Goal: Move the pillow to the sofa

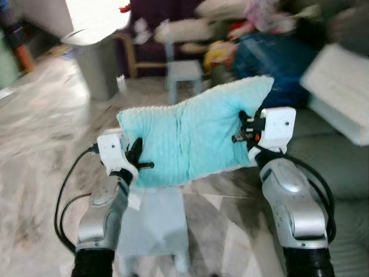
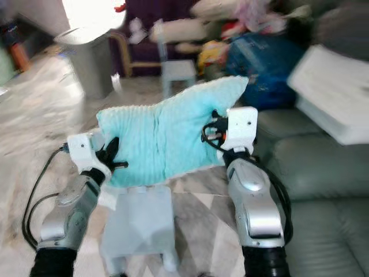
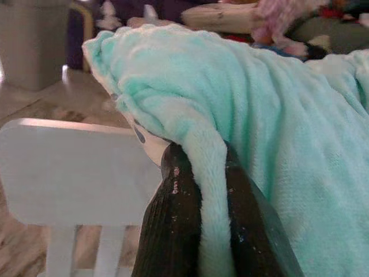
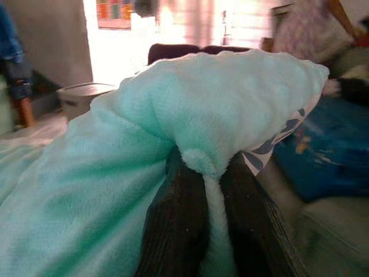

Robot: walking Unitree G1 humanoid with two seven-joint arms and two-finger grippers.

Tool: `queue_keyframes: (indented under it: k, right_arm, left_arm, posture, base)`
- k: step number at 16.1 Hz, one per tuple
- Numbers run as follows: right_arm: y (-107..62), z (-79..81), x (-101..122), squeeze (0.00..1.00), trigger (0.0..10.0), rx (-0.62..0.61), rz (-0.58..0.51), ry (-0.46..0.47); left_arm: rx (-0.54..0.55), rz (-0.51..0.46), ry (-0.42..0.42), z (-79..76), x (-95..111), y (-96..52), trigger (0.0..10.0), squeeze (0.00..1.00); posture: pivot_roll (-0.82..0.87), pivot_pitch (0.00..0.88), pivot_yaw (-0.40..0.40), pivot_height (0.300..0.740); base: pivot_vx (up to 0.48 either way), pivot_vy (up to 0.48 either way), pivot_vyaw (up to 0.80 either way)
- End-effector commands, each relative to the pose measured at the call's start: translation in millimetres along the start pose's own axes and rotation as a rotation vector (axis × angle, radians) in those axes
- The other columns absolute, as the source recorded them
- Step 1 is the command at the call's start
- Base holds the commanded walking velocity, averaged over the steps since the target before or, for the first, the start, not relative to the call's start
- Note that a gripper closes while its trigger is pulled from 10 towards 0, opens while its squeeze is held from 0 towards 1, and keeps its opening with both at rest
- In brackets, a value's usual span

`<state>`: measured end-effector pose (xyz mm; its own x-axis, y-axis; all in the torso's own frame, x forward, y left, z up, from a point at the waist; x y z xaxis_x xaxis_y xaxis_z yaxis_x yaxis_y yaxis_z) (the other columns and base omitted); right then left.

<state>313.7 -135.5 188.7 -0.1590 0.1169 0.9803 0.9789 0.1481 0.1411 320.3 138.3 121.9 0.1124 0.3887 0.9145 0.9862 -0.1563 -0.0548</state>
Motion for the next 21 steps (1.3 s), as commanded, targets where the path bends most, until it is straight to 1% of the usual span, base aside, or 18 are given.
queue_keyframes:
  k: [1,12,17,21]
  right_arm:
    - [1.6,-0.3,9.8,0.00,10.0,-0.001,-0.036,-0.007]
    - [3.2,-1.7,10.8,0.00,10.0,-0.003,-0.040,-0.011]
    - [3.0,-1.5,9.0,0.00,10.0,-0.001,-0.029,-0.013]
    - [2.9,-0.9,7.1,0.00,10.0,-0.003,-0.015,-0.002]
  left_arm:
    - [-0.006,-0.008,0.005,-3.5,1.5,-0.8,10.0,0.00]
    - [-0.009,-0.007,0.009,-3.7,1.7,1.0,10.0,0.00]
    - [0.005,-0.022,0.020,-1.1,5.1,3.1,10.0,0.00]
    - [0.005,-0.029,0.038,3.9,12.5,7.6,10.0,0.00]
  posture:
    - [-0.22,0.000,0.023,0.740]
    - [-0.22,0.000,0.024,0.740]
    - [-0.22,0.000,0.024,0.740]
    - [-0.22,0.000,0.026,0.740]
  base:
    - [-0.322,0.000,0.00]
    - [-0.288,0.000,0.00]
    - [0.000,0.000,0.00]
    - [0.000,0.000,-0.73]
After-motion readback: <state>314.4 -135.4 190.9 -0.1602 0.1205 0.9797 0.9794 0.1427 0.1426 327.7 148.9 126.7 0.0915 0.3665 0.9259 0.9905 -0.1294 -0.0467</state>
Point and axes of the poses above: a point about 5 cm out from each wrist's last joint towards the gripper, its own y axis pointing out of the wrist towards the gripper, its own x axis along the axis of the wrist's last joint, z = x × y, the point moved 1 cm from there along y, pointing out of the wrist towards the gripper, and after that the axes turned 7 degrees about -y, right-handed, at the moved point
